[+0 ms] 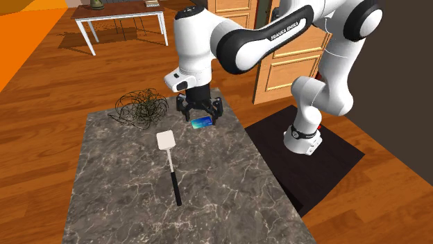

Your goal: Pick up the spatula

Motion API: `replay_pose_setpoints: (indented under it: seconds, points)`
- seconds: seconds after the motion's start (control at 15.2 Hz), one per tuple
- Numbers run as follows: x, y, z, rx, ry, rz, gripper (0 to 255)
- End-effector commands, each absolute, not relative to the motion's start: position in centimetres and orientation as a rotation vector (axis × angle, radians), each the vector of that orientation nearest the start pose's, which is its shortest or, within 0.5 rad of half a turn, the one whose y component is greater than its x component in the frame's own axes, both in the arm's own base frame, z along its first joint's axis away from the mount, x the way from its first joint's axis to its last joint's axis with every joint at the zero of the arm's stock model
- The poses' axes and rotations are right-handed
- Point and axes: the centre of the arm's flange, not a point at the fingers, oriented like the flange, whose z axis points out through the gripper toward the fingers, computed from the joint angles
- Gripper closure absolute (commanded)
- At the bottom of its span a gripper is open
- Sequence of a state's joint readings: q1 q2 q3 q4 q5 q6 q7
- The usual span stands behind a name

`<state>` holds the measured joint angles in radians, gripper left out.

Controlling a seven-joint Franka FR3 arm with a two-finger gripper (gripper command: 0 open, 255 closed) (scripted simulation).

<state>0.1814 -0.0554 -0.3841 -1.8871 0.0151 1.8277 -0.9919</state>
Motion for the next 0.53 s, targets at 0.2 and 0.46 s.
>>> replay_pose_setpoints:
  seconds: [0.2, 0.46]
  points:
    - [59.7, -10.3, 51.0, -2.71, -1.513, -0.046, 0]
    - [64.4, -8.7, 49.9, -2.563, -1.746, -0.066, 0]
